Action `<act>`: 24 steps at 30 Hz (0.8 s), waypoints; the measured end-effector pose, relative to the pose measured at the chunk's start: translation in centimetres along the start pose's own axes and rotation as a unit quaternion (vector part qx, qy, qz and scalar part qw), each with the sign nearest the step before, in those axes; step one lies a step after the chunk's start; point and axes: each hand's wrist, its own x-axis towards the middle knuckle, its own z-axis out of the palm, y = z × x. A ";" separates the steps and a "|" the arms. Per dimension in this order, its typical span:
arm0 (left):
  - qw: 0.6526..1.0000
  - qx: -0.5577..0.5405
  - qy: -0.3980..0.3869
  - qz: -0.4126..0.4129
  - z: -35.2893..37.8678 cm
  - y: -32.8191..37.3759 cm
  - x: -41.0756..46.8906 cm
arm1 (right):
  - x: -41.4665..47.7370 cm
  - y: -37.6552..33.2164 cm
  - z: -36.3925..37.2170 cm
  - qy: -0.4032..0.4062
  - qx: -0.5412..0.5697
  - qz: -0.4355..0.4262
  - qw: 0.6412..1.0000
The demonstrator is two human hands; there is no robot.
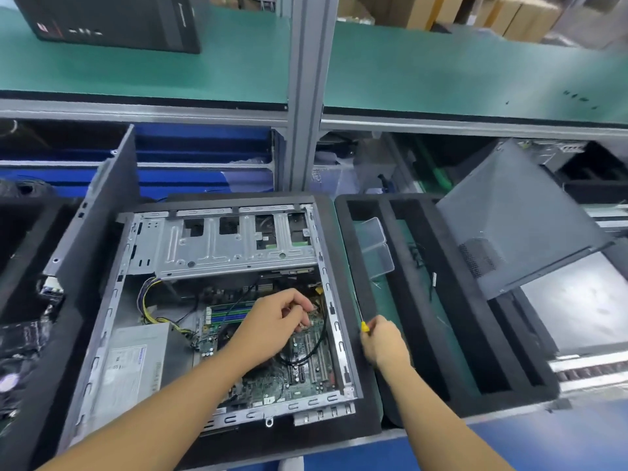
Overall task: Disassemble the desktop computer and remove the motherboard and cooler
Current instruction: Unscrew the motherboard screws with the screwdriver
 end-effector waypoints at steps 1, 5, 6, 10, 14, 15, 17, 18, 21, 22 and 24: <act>1.000 0.001 0.005 -0.005 0.0 -0.2 0.0 | 0.2 0.0 0.3 0.006 -0.010 0.001 1.000; 1.000 0.004 0.024 -0.019 -0.2 -0.8 -0.2 | 1.0 0.1 0.9 0.002 -0.028 0.002 1.000; 0.999 0.005 0.026 -0.019 -0.3 -0.9 -0.2 | 1.2 0.2 0.9 0.001 -0.029 0.004 1.000; 0.999 -0.008 0.040 -0.031 -0.4 -1.5 -0.6 | 1.1 -0.3 0.4 -0.022 -0.026 0.015 0.999; 0.997 -0.016 0.060 -0.038 -0.6 -2.0 -1.2 | 0.6 -3.6 -2.6 0.052 0.048 -0.085 0.994; 0.996 -0.025 0.071 -0.041 -0.7 -2.1 -1.3 | 0.2 -4.9 -3.6 0.071 0.116 -0.134 0.982; 0.991 -0.060 0.112 -0.050 -1.1 -2.2 -1.4 | -1.6 -7.9 -5.4 0.088 0.227 -0.216 0.945; 0.985 -0.081 0.141 -0.053 -1.4 -2.2 -1.6 | -2.7 -9.3 -5.9 0.085 0.260 -0.253 0.928; 0.967 -0.137 0.210 -0.054 -2.8 -1.9 -2.4 | -5.9 -13.4 -5.5 0.001 0.289 -0.321 0.902; 0.961 -0.158 0.223 -0.053 -3.4 -1.8 -2.9 | -6.8 -14.6 -4.9 -0.045 0.292 -0.324 0.898; 0.946 -0.196 0.253 -0.044 -4.9 -1.8 -4.2 | -8.5 -17.1 -3.5 -0.126 0.320 -0.310 0.887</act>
